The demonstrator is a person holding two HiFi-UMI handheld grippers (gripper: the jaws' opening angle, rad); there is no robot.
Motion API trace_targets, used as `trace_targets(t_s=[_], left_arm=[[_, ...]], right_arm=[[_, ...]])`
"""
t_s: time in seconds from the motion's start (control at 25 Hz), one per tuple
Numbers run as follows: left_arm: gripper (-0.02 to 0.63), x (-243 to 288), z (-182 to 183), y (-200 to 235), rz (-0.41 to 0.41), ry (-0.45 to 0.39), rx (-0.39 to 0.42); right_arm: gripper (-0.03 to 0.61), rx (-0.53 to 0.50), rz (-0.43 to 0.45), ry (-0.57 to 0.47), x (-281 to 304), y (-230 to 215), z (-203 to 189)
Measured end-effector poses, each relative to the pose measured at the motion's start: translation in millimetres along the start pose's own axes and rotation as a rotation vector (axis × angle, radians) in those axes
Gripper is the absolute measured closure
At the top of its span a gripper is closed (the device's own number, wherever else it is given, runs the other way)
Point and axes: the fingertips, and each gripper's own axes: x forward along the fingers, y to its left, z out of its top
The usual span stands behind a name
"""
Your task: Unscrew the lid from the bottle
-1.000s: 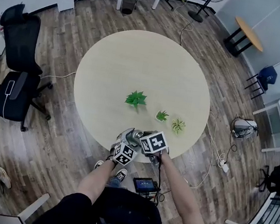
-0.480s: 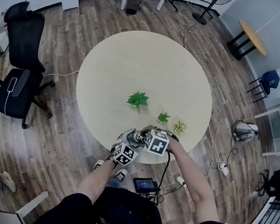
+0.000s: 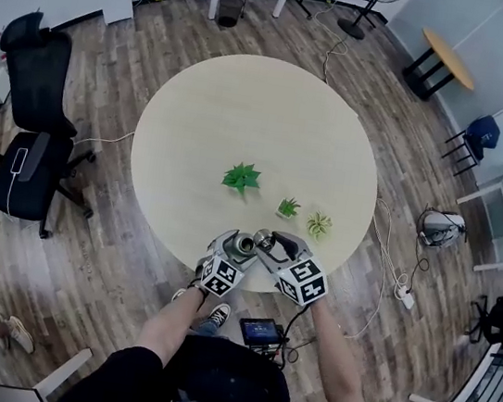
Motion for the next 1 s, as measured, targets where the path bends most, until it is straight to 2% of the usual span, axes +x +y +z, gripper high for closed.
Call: trace_targets(t_s=[0.28, 0.52, 0.68, 1.0], left_arm=[[0.242, -0.9, -0.5, -0.4, -0.004, 0.012, 0.000], [0.242, -1.1, -0.3, 0.7, -0.004, 0.018, 0.001], [0.242, -1.7, -0.4, 1.7, -0.004, 0.022, -0.003], [0.242, -4.3, -0.7, 1.9, 0.006, 0.016, -0.016]], right_arm=[[0.347, 0.186, -0.312, -0.286, -34.1, -20.3, -6.2], [0.347, 0.307, -0.547, -0.380, -47.8, -33.5, -40.2], [0.347, 0.363, -0.598, -0.372, -49.0, -35.1, -57.2], [0.347, 0.384, -0.595, -0.382, -59.8, -34.6, -56.9]])
